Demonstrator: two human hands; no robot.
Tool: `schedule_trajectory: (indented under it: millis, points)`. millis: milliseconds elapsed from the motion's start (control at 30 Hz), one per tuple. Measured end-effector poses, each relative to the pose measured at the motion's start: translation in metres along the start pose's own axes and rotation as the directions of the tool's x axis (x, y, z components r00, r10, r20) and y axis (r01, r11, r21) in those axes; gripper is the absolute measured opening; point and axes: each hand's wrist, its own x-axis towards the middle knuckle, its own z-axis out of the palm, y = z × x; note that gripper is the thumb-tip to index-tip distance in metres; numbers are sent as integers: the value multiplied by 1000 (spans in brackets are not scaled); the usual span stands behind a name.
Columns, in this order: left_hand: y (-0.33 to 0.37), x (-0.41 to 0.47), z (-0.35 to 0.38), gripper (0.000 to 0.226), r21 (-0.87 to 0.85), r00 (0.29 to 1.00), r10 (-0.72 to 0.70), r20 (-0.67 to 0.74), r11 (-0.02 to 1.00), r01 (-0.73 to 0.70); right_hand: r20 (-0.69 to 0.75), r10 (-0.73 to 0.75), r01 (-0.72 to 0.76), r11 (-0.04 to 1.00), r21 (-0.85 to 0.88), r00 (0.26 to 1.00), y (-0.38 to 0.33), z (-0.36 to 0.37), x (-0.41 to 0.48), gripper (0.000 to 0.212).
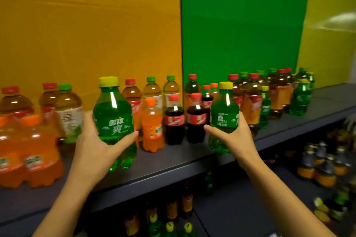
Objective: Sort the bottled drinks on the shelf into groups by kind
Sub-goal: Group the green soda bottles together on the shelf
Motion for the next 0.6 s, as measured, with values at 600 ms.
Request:
schedule_trajectory:
  millis: [600]
  points:
    - [104, -35, 350, 65, -220, 970, 45, 237, 975, 9, -209, 42, -65, 993, -104, 977, 92, -299, 69, 64]
